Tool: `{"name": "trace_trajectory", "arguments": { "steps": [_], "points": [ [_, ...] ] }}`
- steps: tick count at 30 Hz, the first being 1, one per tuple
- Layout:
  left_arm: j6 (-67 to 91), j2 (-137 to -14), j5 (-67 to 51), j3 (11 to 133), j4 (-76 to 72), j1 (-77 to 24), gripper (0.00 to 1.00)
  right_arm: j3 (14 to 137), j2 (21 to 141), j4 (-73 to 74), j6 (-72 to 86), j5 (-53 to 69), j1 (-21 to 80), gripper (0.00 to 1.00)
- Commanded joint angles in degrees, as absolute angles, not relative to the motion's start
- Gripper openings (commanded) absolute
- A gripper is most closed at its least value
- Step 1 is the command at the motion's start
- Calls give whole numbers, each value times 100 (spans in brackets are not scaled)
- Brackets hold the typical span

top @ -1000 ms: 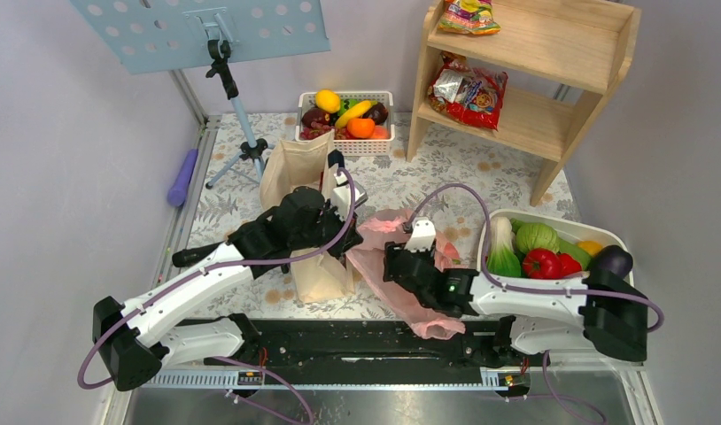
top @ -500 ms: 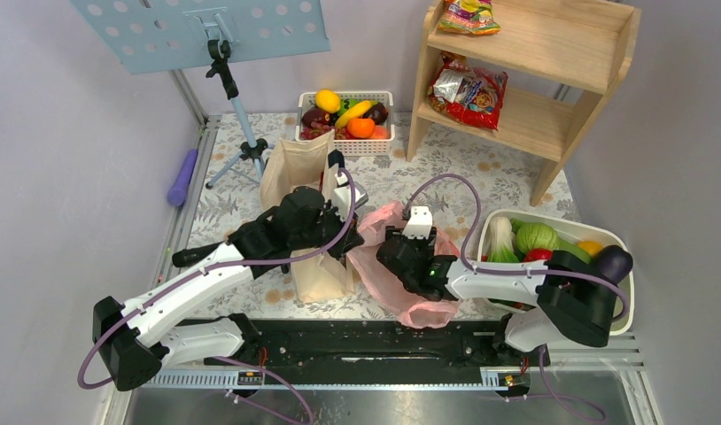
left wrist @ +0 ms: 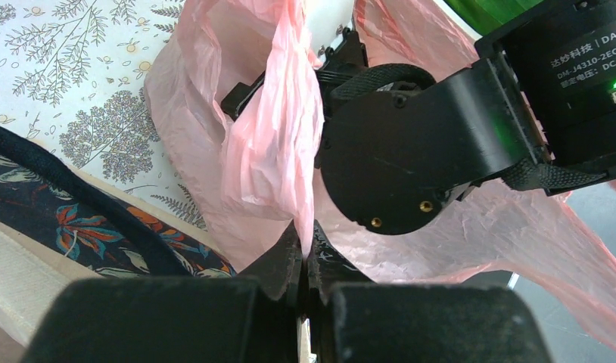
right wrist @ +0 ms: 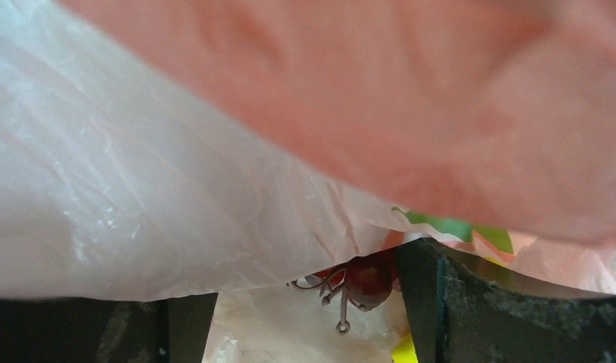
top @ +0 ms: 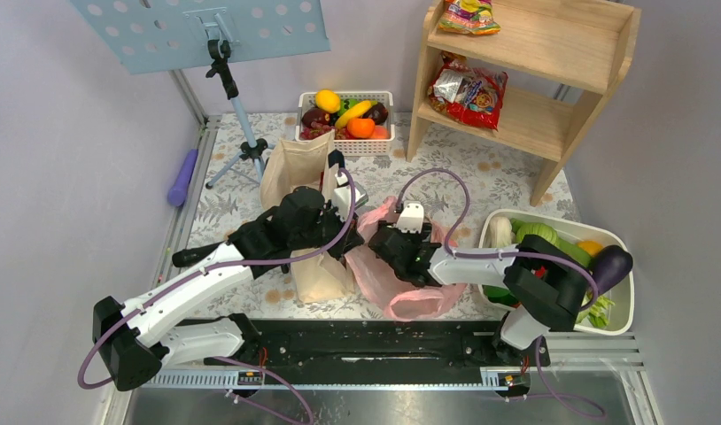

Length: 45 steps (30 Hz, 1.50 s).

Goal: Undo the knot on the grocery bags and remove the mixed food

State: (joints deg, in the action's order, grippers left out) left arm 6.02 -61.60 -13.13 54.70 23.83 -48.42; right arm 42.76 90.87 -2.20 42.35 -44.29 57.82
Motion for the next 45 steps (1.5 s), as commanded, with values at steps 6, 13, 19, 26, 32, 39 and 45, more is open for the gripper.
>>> {"name": "trace_trajectory", "arguments": {
  "steps": [6,13,19,26,32,39,45],
  "points": [
    [598,-6005,-1475,5432,2228,-4866,0,4895,9673,644,4873,-4139,5592,62],
    [588,-5937,-1407,5414,2210,-4868,0,4683,9439,537,4947,-4056,5574,8],
    [598,-5940,-1214,5405,2215,-4868,0,3761,8376,-505,4444,-3582,5581,0],
    [585,-6001,-1164,5419,2231,-4865,0,2544,6255,-1447,3623,-2589,5588,0],
    [575,-6063,-1138,5440,2269,-4865,0,2392,4887,-1127,3481,-2019,5585,0],
    [597,-6083,-1142,5443,2279,-4866,0,2610,4255,-931,3566,-1736,5590,0],
    [523,-5994,-1011,5495,2303,-4862,38,3154,3685,-468,3573,-1764,5588,0]
  ]
}}
